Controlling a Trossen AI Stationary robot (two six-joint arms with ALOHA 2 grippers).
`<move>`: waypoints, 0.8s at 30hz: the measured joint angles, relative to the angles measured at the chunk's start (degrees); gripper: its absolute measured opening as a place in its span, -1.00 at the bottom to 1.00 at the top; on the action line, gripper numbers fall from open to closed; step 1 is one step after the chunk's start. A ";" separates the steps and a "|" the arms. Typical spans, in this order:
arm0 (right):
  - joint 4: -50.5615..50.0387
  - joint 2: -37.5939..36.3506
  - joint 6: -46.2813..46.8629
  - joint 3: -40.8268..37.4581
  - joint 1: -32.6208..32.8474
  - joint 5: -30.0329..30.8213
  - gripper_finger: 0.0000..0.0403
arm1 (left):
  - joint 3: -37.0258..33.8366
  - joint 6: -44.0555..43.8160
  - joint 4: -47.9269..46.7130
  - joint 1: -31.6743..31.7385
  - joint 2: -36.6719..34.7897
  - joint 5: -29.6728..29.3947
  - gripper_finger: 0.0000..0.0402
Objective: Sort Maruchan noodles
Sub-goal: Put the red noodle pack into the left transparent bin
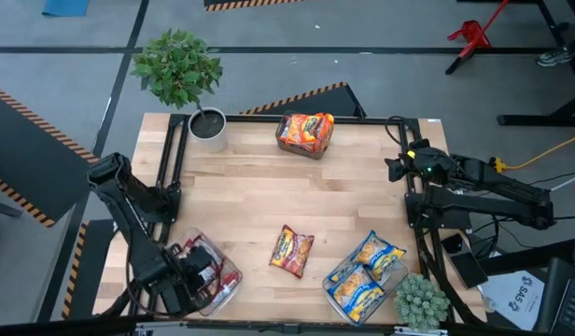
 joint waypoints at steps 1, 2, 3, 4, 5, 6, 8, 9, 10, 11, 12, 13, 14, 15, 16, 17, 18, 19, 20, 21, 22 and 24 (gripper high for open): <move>0.00 0.00 0.02 0.02 0.00 0.00 0.39 | 1.56 -0.22 -1.18 0.00 0.00 -0.35 -0.54; 0.00 0.00 0.02 0.01 0.00 -0.06 0.39 | 3.34 -1.00 -2.07 -0.02 0.00 -1.57 -0.54; 0.00 0.01 0.02 0.01 -0.01 -0.39 0.39 | 5.36 -2.20 -2.89 -0.02 0.00 -3.89 -0.54; 0.00 0.00 0.04 0.00 0.00 -0.88 0.39 | 7.46 -3.41 -3.63 0.08 0.00 -7.36 -0.54; 0.00 0.01 0.04 0.00 0.00 -1.33 0.39 | 9.59 -4.44 -4.08 0.26 -0.01 -12.27 -0.54; 0.00 0.02 0.04 0.02 0.00 -1.55 0.39 | 11.62 -4.83 -4.32 0.56 -0.03 -17.73 -0.54; 0.00 0.00 0.04 0.02 0.00 -1.55 0.39 | 14.96 -3.84 -4.82 2.31 -0.09 -27.80 -0.54; 0.00 0.00 0.04 0.02 0.00 -1.55 0.39 | 16.22 -2.17 -4.84 3.85 -0.15 -30.85 -0.54; 0.02 0.02 0.04 0.00 0.00 -1.55 0.39 | 17.26 0.23 -4.85 5.89 -0.15 -32.31 -0.54; 0.01 0.00 0.04 0.01 0.00 -1.53 0.39 | 18.18 3.30 -4.80 8.37 -0.15 -32.50 -0.54; 0.01 0.00 0.06 0.00 0.00 -1.53 0.39 | 18.84 7.69 -4.31 10.89 -0.15 -31.99 -0.54; 0.01 0.00 0.05 0.00 0.00 -1.53 0.39 | 19.02 12.90 -2.85 13.45 -0.19 -30.94 -0.54; 0.02 0.01 0.06 0.01 0.00 -1.55 0.39 | 18.97 18.37 -0.77 16.18 -0.20 -29.51 -0.54; 0.00 0.02 0.07 0.01 0.00 -1.55 0.39 | 18.47 23.95 1.81 18.74 -0.19 -28.15 -0.54; 0.00 0.00 0.07 0.00 0.00 -1.55 0.39 | 17.78 29.86 4.35 21.20 -0.17 -26.68 -0.54; 0.02 0.00 0.07 0.02 0.00 -1.53 0.39 | 16.98 35.87 6.95 23.52 -0.15 -24.92 -0.54; 0.00 0.00 0.07 0.00 0.00 -1.55 0.39 | 16.14 41.62 9.68 25.68 -0.15 -23.06 -0.54; 0.00 0.02 0.07 0.02 0.00 -1.55 0.39 | 15.26 46.87 12.19 27.60 -0.15 -21.29 -0.54; 0.00 0.00 0.07 0.02 0.00 -1.55 0.39 | 14.17 51.88 14.82 29.38 -0.15 -19.39 -0.54; 0.00 0.00 0.07 0.02 0.00 -1.70 0.39 | 12.98 56.37 17.61 30.95 -0.15 -17.37 -0.53; 0.00 0.00 0.07 0.00 0.00 -2.06 0.39 | 11.80 60.04 20.26 32.32 -0.11 -14.97 -0.52; -0.02 0.00 0.09 0.02 0.00 -2.89 0.39 | 9.65 64.39 25.17 34.31 -0.07 -10.92 -0.47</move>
